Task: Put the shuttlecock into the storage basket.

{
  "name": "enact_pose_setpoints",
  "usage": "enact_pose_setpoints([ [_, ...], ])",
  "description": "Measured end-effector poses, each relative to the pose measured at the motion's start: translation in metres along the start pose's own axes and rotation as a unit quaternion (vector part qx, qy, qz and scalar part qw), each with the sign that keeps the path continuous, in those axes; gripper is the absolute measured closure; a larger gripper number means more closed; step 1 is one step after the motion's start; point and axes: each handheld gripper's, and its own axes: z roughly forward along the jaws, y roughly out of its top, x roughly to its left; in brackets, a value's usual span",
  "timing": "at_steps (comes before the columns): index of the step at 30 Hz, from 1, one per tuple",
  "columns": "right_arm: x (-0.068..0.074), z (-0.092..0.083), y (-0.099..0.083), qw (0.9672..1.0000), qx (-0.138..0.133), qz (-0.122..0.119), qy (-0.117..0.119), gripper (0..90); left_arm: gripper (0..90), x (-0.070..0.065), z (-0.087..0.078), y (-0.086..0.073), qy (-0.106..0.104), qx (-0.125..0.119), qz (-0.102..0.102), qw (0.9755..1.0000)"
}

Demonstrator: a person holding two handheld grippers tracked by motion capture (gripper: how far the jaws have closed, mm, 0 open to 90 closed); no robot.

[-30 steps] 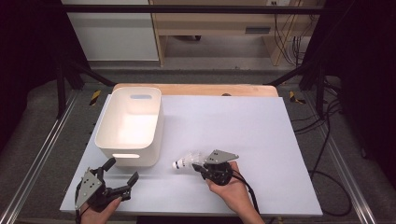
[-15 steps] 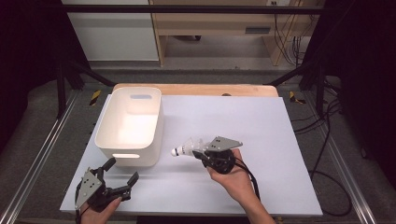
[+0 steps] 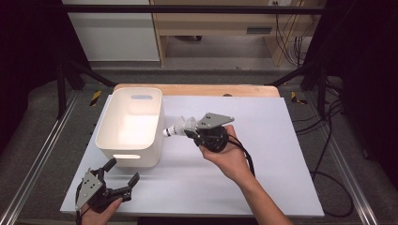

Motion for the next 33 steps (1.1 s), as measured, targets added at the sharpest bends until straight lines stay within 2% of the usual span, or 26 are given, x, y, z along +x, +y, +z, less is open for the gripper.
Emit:
enact_pose_setpoints([
  [10,-0.006,0.018,0.035,0.9999,-0.007,-0.008,0.009,88.7,3.1,0.0,0.0,0.0,0.0,0.0,0.0,1.0],
  [11,-0.007,0.024,0.044,0.9999,-0.01,-0.007,0.013,88.6,3.1,0.0,0.001,0.0,0.0,0.002,0.001,1.0],
  [17,-0.006,0.041,0.061,0.9997,-0.008,-0.015,0.02,88.6,3.1,0.001,0.0,0.0,0.001,0.0,0.0,1.0],
  [33,0.002,0.079,0.08,0.9986,0.008,-0.039,0.034,88.6,3.1,0.0,0.0,0.001,0.0,-0.001,0.003,1.0],
])
